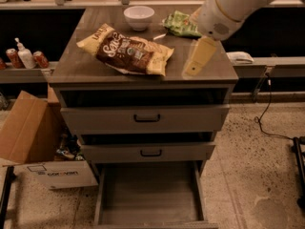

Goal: Place brown chip bag into bottom drawer

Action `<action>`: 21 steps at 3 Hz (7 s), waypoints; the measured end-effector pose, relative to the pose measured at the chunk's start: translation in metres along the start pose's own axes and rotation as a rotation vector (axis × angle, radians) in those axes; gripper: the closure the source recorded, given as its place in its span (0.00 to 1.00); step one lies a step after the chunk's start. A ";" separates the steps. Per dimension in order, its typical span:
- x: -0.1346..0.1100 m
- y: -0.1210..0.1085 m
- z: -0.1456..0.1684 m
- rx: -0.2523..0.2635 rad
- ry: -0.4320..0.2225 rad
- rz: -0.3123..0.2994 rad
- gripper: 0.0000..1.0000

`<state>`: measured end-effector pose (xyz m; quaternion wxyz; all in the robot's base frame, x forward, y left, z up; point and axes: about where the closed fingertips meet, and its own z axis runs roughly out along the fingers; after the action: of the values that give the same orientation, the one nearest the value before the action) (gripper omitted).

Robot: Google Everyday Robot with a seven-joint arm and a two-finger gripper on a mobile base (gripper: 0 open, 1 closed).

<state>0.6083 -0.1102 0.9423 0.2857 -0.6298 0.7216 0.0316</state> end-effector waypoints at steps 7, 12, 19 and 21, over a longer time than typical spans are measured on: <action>-0.115 -0.055 0.162 -0.182 -0.139 -0.014 0.19; -0.125 0.000 0.080 -0.127 -0.320 -0.115 1.00; -0.019 0.209 0.106 -0.272 -0.258 0.125 1.00; 0.087 0.254 0.156 -0.283 -0.293 0.341 1.00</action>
Offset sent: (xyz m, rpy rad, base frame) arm 0.0985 0.1098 0.0148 0.0984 -0.0163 0.0898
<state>0.4275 -0.0723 0.6933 0.2868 -0.5215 0.7566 0.2710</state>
